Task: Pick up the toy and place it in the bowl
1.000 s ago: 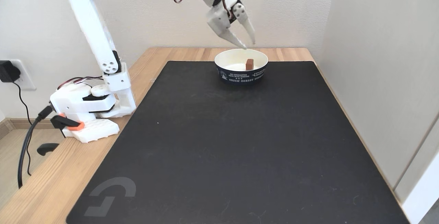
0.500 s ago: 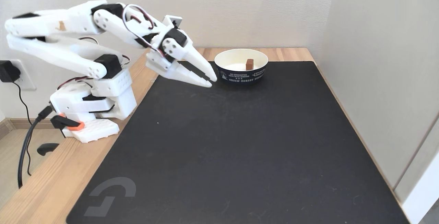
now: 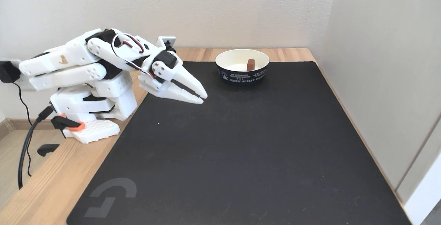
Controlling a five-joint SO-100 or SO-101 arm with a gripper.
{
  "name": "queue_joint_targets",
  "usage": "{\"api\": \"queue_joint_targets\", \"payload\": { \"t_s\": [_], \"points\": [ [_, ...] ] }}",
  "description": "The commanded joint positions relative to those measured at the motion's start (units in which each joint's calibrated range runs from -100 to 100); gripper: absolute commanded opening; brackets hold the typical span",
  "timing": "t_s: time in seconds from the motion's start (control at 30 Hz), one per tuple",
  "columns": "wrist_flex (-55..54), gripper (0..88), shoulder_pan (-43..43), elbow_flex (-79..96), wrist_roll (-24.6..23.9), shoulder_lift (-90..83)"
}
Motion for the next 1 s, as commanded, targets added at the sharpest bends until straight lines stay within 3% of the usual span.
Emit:
{"api": "queue_joint_targets", "payload": {
  "t_s": [0.0,0.97],
  "points": [
    [5.0,2.2,-0.2,0.8,0.3,-0.7],
    [5.0,2.5,-0.3,0.8,0.0,-0.6]
  ]
}}
